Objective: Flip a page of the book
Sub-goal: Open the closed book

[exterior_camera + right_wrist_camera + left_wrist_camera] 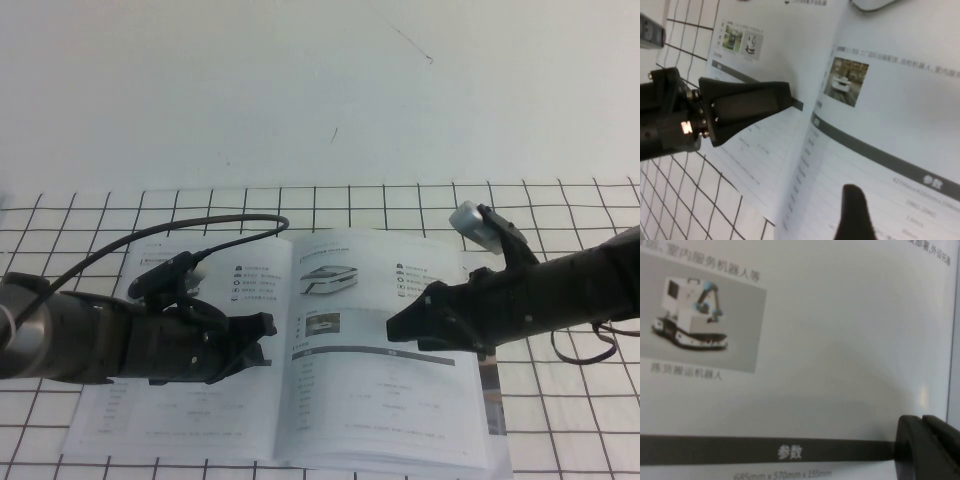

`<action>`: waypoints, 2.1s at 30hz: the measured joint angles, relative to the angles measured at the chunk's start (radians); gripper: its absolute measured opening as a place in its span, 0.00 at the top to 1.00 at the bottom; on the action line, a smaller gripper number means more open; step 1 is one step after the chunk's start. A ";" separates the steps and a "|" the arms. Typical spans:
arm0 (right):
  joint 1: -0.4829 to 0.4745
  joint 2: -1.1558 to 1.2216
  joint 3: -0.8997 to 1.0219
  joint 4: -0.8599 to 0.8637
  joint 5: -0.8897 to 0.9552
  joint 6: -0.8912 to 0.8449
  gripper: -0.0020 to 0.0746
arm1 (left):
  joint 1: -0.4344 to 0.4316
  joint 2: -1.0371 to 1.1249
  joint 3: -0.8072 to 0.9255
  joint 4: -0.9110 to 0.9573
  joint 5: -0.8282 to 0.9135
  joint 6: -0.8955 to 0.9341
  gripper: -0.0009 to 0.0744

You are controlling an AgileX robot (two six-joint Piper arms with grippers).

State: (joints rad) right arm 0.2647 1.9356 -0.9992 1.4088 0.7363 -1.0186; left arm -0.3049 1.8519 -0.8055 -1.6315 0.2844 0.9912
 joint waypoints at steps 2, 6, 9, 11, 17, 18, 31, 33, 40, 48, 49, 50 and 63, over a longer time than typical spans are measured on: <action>-0.013 -0.029 0.000 -0.051 -0.011 0.029 0.39 | 0.000 0.002 0.000 0.000 0.002 0.000 0.99; -0.032 -0.098 0.000 -0.235 -0.057 0.141 0.40 | 0.000 0.002 0.000 0.000 0.006 0.002 0.99; -0.036 -0.101 0.000 -0.319 -0.062 0.229 0.40 | 0.000 0.002 -0.001 0.000 0.006 0.005 0.99; -0.036 -0.084 0.000 -0.328 -0.062 0.250 0.40 | 0.000 0.002 -0.001 0.000 0.006 0.007 0.99; -0.030 -0.017 0.000 -0.328 -0.064 0.264 0.40 | 0.000 0.002 -0.001 0.000 0.006 0.007 0.99; -0.029 -0.011 0.000 -0.328 -0.064 0.267 0.40 | 0.000 0.002 -0.001 0.000 0.008 0.007 0.99; 0.055 0.003 0.000 -0.063 -0.121 0.092 0.40 | 0.000 0.004 -0.002 0.000 0.010 0.007 0.99; 0.057 0.003 0.000 -0.033 -0.121 0.061 0.40 | 0.000 0.004 -0.002 0.000 0.010 0.009 0.99; 0.018 -0.072 0.000 -0.148 -0.123 0.109 0.40 | 0.000 0.004 -0.002 0.000 0.011 0.019 0.99; -0.007 -0.082 0.000 -0.447 -0.119 0.314 0.40 | 0.000 0.004 -0.002 0.000 0.011 0.019 0.99; -0.007 -0.068 0.000 -0.434 -0.119 0.305 0.40 | 0.000 0.004 -0.002 0.000 0.014 0.019 0.99; -0.007 -0.055 0.000 -0.420 -0.119 0.294 0.40 | 0.000 0.004 -0.002 0.000 0.017 0.019 0.99; 0.021 0.022 -0.008 -0.231 -0.101 0.173 0.40 | 0.002 0.004 -0.002 -0.016 0.024 0.023 0.99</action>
State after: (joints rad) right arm 0.2861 1.9579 -1.0068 1.1780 0.6352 -0.8460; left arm -0.3032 1.8563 -0.8078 -1.6473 0.3084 1.0138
